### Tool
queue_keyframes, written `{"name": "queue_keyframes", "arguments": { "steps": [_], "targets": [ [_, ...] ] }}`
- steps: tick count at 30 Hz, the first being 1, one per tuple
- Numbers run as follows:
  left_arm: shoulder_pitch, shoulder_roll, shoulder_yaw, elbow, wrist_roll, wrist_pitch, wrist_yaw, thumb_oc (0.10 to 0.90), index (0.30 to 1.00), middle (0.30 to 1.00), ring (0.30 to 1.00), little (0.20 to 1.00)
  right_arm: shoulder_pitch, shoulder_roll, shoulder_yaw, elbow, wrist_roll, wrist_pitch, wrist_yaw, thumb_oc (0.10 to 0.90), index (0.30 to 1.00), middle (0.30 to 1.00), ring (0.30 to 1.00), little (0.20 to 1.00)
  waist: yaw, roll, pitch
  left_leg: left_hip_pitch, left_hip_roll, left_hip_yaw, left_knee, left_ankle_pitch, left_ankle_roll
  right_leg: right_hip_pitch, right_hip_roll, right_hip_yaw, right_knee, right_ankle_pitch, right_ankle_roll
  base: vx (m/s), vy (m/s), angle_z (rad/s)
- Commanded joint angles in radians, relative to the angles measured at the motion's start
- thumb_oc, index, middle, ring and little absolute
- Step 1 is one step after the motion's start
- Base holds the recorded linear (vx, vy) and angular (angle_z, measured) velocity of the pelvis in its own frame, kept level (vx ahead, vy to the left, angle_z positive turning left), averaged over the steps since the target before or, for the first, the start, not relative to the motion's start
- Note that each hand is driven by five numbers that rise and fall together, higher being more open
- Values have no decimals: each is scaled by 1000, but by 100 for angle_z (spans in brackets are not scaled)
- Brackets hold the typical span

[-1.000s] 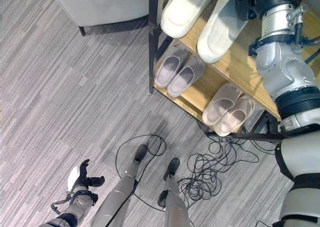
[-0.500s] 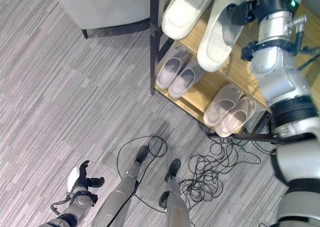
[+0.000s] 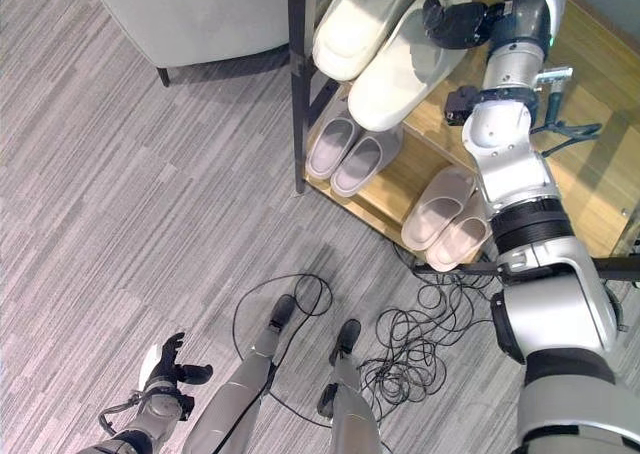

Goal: Arrange the slippers neatly on the shoe rack.

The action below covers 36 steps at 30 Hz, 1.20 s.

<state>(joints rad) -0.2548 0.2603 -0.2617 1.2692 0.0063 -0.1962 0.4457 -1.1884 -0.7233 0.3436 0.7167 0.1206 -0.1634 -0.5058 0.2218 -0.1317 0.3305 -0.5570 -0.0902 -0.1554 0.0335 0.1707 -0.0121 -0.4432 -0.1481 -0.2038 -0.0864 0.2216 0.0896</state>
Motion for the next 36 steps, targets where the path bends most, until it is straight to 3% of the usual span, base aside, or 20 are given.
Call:
{"name": "queue_keyframes", "arguments": {
  "steps": [1, 10, 18, 21, 25, 29, 36],
  "targets": [
    [29, 28, 3, 50, 0, 2, 11, 800, 900, 900, 900, 900, -125, -102, -54, -101, 39, -111, -47, 800, 900, 900, 900, 900, -20, 25, -28, 53, -39, -53, -71, -40, -21, 150, 2, -17, -1, -95, 57, 0, 0, 0],
    [36, 21, 16, 34, 18, -3, 7, 800, 900, 900, 900, 900, 110, -75, -262, -320, 80, -212, -84, 800, 900, 900, 900, 900, -24, 27, -38, 63, -49, -68, -63, -54, -14, 169, 2, -26, 1, -103, 57, 14, -1, 4],
    [42, 13, 21, 9, 50, -4, 17, 800, 900, 900, 900, 900, 335, -21, -383, -522, 14, -234, -78, 800, 900, 900, 900, 900, -30, 25, -50, 71, -58, -80, -48, -60, -6, 187, -1, -37, 10, -112, 54, 1, 1, 3],
    [61, 9, 46, -29, 66, -10, 45, 800, 900, 900, 900, 900, 569, 94, -463, -697, 5, -264, -34, 800, 900, 900, 900, 900, -31, 13, -56, 95, -58, -97, -52, -60, -4, 209, -3, -55, 18, -119, 55, 62, -42, 14],
    [85, -2, 62, -43, 89, -7, 40, 800, 900, 900, 900, 900, 768, 195, -459, -766, -11, -262, 45, 800, 900, 900, 900, 900, -38, -9, -76, 132, -56, -99, -46, -83, 1, 239, -2, -57, 32, -128, 55, 70, 5, 15],
    [105, -4, 76, -41, 93, -9, 30, 800, 900, 900, 900, 900, 884, 233, -443, -791, -41, -248, 99, 800, 900, 900, 900, 900, -46, -23, -94, 146, -60, -100, -23, -96, 9, 258, 0, -53, 49, -135, 58, 30, 16, 1],
    [118, -2, 75, -43, 99, -20, 24, 800, 900, 900, 900, 900, 902, 228, -420, -745, -66, -236, 120, 800, 900, 900, 900, 900, -52, -20, -95, 166, -64, -88, 6, -123, 18, 268, -1, -39, 77, -151, 52, 6, 10, -2]
  ]
}}
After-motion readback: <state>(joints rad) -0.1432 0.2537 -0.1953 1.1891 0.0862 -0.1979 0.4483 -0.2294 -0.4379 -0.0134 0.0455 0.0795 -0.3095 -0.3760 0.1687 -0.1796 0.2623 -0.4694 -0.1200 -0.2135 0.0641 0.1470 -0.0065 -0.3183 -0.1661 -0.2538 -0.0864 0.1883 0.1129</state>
